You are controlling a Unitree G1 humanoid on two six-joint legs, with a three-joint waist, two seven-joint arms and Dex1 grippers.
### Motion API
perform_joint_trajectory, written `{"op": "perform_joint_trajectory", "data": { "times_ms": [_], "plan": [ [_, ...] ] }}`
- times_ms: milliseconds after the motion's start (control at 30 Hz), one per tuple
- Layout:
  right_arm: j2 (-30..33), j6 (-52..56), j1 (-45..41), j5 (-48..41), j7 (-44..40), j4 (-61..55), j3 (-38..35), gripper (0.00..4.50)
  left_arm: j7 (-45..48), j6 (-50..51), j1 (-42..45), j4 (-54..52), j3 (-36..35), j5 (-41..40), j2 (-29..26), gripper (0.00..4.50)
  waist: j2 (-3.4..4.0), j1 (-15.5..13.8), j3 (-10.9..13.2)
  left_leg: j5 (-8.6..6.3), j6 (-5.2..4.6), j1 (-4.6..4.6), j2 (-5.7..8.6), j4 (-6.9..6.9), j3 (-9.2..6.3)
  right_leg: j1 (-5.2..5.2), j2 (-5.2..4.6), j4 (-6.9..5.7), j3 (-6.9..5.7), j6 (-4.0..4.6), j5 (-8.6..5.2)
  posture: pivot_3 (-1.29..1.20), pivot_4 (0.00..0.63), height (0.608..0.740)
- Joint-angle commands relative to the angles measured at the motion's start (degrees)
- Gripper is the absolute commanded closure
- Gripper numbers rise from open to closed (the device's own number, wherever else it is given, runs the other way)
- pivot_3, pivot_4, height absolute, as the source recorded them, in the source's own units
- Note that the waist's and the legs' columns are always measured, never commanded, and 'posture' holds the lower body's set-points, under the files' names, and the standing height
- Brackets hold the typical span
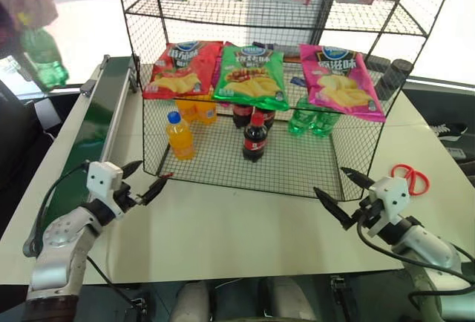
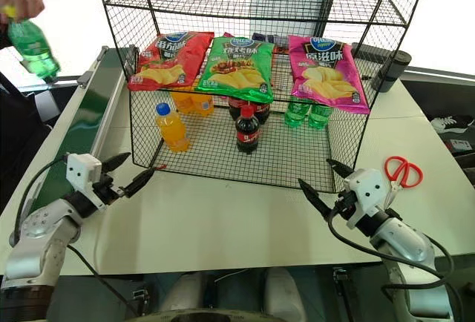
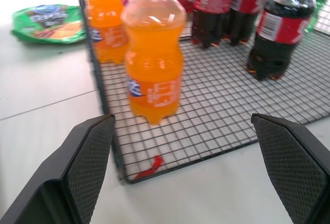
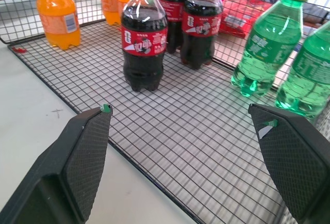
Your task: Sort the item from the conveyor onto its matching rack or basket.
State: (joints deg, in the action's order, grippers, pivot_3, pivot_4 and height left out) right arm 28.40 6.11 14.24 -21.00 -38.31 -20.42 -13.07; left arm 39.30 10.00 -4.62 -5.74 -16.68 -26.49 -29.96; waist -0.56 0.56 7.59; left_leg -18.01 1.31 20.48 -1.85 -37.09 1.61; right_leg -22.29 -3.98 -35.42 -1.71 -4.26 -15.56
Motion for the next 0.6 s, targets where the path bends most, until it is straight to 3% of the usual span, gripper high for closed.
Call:
{"op": "perform_joint_trajectory", "data": {
  "times_ms": [33, 200, 400, 600],
  "plan": [
    [0.4, 0.1, -1.4, -0.5, -0.3, -0.5, 0.3, 0.1, -2.0, 1.0, 0.0, -1.8, -4.8, -2.8, -0.2, 0.0, 0.0, 0.0, 0.0, 0.0, 0.0, -0.01, 0.0, 0.0, 0.0, 0.01, 0.0, 0.0, 0.0, 0.0, 0.0, 0.0, 0.15, 0.74],
    [0.6, 1.0, -3.4, -0.5, -0.8, -1.1, 1.8, 0.1, -6.9, 4.4, 3.2, 1.4, -11.9, -8.6, 1.3, 0.0, -0.01, -0.1, 0.0, 0.0, 0.0, 0.01, 0.02, -0.01, 0.0, 0.01, -0.02, 0.0, -0.02, 0.0, 0.0, 0.0, 0.15, 0.74],
    [0.0, 3.6, -7.3, 0.9, 0.3, -3.6, 7.0, 0.1, -19.5, 2.1, 7.7, 6.5, -15.1, -2.7, 2.7, 0.0, -0.03, 0.0, 0.0, 0.0, 0.0, 0.0, 0.04, -0.02, 0.0, 0.02, 0.05, -0.01, -0.03, -0.14, 0.08, 0.0, 0.15, 0.74],
    [-1.1, 5.4, -10.6, 3.3, 2.6, -3.9, 11.3, 0.1, -26.7, 1.8, 11.0, 9.3, -13.6, 3.7, 2.0, 0.0, -0.17, -0.2, -0.1, 0.0, 0.0, 0.01, 0.02, -0.02, 0.0, 0.01, 0.12, -0.01, -0.04, -0.18, 0.1, 0.0, 0.15, 0.74]
  ]
}}
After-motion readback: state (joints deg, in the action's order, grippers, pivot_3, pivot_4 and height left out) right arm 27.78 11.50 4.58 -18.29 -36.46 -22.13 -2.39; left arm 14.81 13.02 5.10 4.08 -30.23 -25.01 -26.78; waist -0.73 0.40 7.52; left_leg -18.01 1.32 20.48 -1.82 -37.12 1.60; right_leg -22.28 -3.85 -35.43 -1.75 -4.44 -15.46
